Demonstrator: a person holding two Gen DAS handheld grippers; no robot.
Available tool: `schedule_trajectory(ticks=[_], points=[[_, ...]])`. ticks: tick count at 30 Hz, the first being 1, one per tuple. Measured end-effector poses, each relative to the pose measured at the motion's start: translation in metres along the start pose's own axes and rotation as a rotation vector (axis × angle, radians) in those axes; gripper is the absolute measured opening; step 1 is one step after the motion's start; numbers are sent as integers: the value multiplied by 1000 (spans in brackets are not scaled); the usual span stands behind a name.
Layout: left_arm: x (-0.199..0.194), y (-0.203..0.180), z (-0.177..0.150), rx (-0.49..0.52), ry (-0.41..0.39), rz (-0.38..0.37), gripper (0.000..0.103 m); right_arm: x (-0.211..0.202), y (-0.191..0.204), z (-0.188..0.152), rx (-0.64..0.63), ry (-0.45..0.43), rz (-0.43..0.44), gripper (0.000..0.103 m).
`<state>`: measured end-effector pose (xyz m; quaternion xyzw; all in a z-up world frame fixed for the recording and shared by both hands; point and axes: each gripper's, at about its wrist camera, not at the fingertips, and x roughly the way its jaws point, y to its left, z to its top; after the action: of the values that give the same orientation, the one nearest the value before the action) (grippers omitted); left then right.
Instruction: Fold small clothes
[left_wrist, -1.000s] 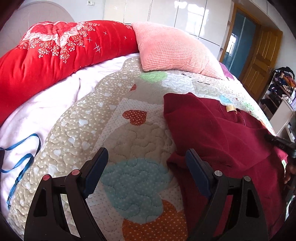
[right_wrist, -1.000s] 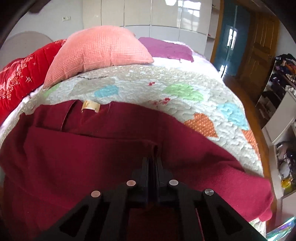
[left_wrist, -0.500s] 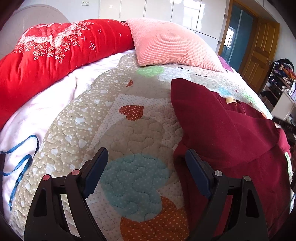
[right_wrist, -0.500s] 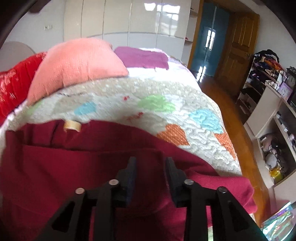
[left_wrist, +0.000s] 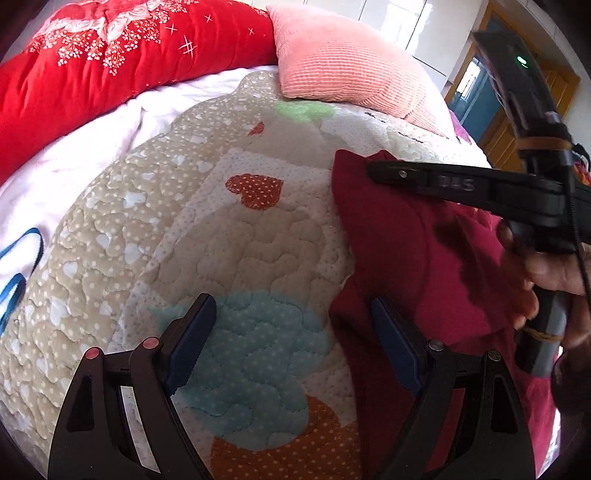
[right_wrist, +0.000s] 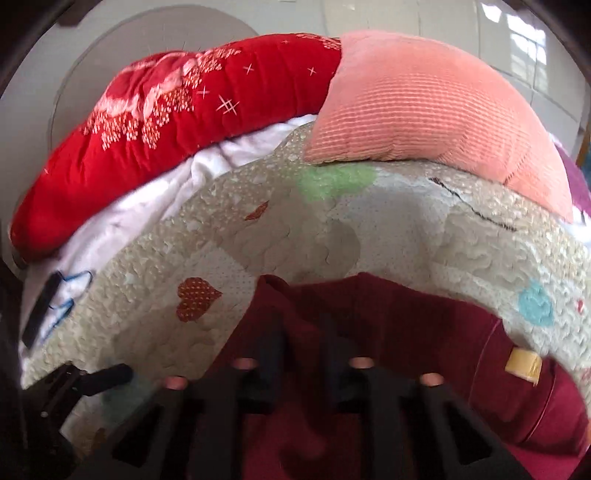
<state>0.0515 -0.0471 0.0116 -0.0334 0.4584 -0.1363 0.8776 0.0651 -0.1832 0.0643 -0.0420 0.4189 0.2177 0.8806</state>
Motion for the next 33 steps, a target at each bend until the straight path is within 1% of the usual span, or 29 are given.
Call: schedule_trajectory(ticks=[1, 2, 5, 6, 8, 9, 10, 11, 12, 13, 14, 15, 16, 17, 18, 20, 22, 24, 25, 27, 30, 32, 33], points=[[0, -2, -1, 14, 1, 23, 86, 5, 4, 2, -17, -11, -15, 7], [0, -3, -2, 23, 3, 30, 86, 11, 5, 5, -16, -24, -37, 7], [-1, -2, -2, 25, 2, 35, 86, 39, 2, 5, 8, -11, -85, 6], [-2, 1, -2, 20, 2, 33, 86, 38, 4, 5, 4, -34, -92, 7], [-2, 5, -2, 5, 7, 20, 86, 23, -1, 3, 29, -63, -61, 8], [-3, 6, -2, 0, 6, 20, 86, 11, -7, 1, 58, -68, -35, 17], [-4, 6, -2, -2, 2, 22, 86, -1, -12, -3, 87, -72, -32, 30], [-6, 6, -2, -3, -2, 26, 86, -16, -15, -10, 107, -84, -32, 35], [-7, 7, -2, -4, -9, 27, 86, -34, -19, -20, 115, -102, -19, 38], [-9, 7, -1, -5, -18, 27, 86, -49, -20, -32, 113, -118, 2, 38], [-11, 7, -1, -6, -29, 26, 86, -60, -21, -44, 112, -125, 13, 38], [-13, 6, -1, -6, -39, 25, 86, -67, -22, -58, 110, -113, 4, 38], [-14, 6, -1, -5, -51, 24, 86, -66, -22, -72, 106, -75, -22, 38], [-16, 4, -2, -4, -65, 23, 86, -57, -22, -85, 101, -14, -72, 38], [-16, 4, -1, -1, -71, 19, 86, -49, -23, -95, 100, 24, -112, 38], [-18, -1, -2, 17, -84, 3, 86, -56, -27, -109, 130, -23, -113, 38], [-22, -6, -3, 40, -110, -1, 86, -76, -33, -115, 176, -19, -133, 38], [-26, -13, -3, 66, -139, -4, 86, -103, -43, -128, 225, -94, -143, 38], [-28, -17, -4, 80, -147, -11, 86, -111, -49, -135, 241, -101, -182, 40], [-30, -22, -4, 98, -152, -23, 86, -120, -72, -150, 299, -77, -317, 40], [-33, -33, -6, 128, -151, -26, 86, -137, -115, -175, 442, -61, -450, 40], [-37, -40, -8, 143, -163, -25, 86, -158, -141, -193, 555, -127, -467, 40], [-40, -45, -9, 150, -168, -27, 86, -165, -150, -199, 589, -149, -483, 44]])
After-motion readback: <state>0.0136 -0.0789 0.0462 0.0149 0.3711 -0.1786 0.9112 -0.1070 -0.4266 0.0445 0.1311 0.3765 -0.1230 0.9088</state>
